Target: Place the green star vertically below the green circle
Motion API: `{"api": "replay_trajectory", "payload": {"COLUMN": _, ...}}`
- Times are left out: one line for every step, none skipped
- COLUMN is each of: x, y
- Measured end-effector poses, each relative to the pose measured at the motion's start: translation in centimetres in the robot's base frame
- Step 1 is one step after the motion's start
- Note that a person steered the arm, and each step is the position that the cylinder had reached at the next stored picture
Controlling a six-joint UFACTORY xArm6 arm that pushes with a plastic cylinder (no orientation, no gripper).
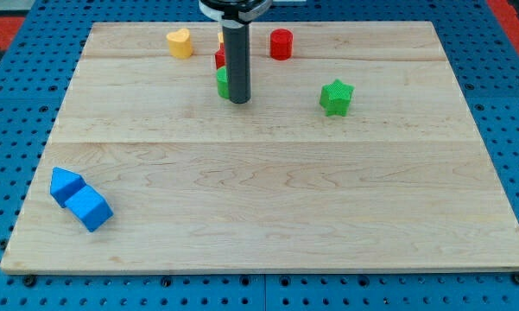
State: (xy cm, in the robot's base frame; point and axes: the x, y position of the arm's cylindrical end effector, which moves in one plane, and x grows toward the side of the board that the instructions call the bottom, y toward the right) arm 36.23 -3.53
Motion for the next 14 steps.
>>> {"api": "replay_trajectory", "payload": {"x": -0.3, "y": 2.2}}
{"api": "replay_trajectory", "payload": {"x": -2.0, "y": 2.4}}
{"api": "replay_trajectory", "payload": {"x": -0.1, "y": 2.7}}
{"api": "replay_trajectory", "payload": {"x": 3.0, "y": -0.1}}
{"api": "replay_trajectory", "payload": {"x": 2.7, "y": -1.1}}
{"api": "replay_trajectory", "payload": {"x": 0.0, "y": -1.3}}
{"api": "replay_trajectory", "payload": {"x": 0.1, "y": -1.4}}
{"api": "replay_trajectory", "payload": {"x": -0.1, "y": -1.3}}
{"api": "replay_trajectory", "payload": {"x": -0.1, "y": -0.1}}
{"api": "replay_trajectory", "payload": {"x": -2.8, "y": 7.8}}
{"api": "replay_trajectory", "payload": {"x": -4.1, "y": 12.8}}
{"api": "replay_trajectory", "payload": {"x": -0.6, "y": 18.2}}
{"api": "replay_trajectory", "payload": {"x": 2.0, "y": 15.4}}
{"api": "replay_trajectory", "payload": {"x": 1.4, "y": 5.5}}
